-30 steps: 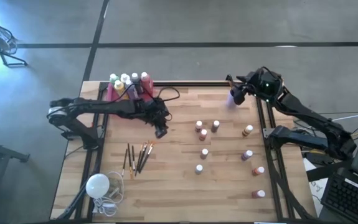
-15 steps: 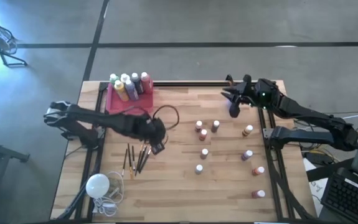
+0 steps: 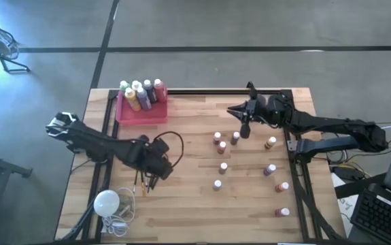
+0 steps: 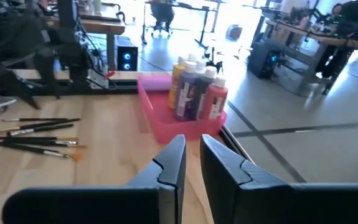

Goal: Pick & Place Paint Supplies
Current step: Put the gold paint brush into the purple cup

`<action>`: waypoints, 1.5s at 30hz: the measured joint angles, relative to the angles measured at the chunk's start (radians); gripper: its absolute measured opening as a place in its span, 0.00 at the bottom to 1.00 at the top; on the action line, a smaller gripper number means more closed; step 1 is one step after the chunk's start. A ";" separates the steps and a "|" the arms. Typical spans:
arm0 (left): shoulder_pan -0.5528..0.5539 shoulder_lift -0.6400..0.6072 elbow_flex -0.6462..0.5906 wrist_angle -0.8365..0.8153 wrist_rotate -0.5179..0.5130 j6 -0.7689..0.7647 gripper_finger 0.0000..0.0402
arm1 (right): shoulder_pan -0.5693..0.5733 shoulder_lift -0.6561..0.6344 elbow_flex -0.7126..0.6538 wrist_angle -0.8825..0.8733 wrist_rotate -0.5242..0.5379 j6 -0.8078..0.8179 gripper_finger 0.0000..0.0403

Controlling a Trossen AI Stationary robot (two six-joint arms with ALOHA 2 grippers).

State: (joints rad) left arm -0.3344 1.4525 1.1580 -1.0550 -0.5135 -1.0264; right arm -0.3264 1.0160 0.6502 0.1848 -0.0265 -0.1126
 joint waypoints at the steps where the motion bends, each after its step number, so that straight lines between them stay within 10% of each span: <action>1: 0.009 0.003 -0.002 -0.003 -0.008 0.004 0.42 | 0.003 0.008 0.006 0.002 0.000 0.001 0.12; 25: 0.209 0.047 -0.281 0.442 0.162 0.102 0.42 | 0.006 0.041 0.026 0.033 0.001 0.004 0.25; 45: 0.209 0.119 -0.353 0.572 0.211 0.082 0.42 | 0.006 0.041 0.025 0.029 0.000 0.000 0.12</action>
State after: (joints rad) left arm -0.1257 1.5717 0.8050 -0.4830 -0.3025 -0.9444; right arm -0.3206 1.0569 0.6750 0.2138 -0.0261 -0.1130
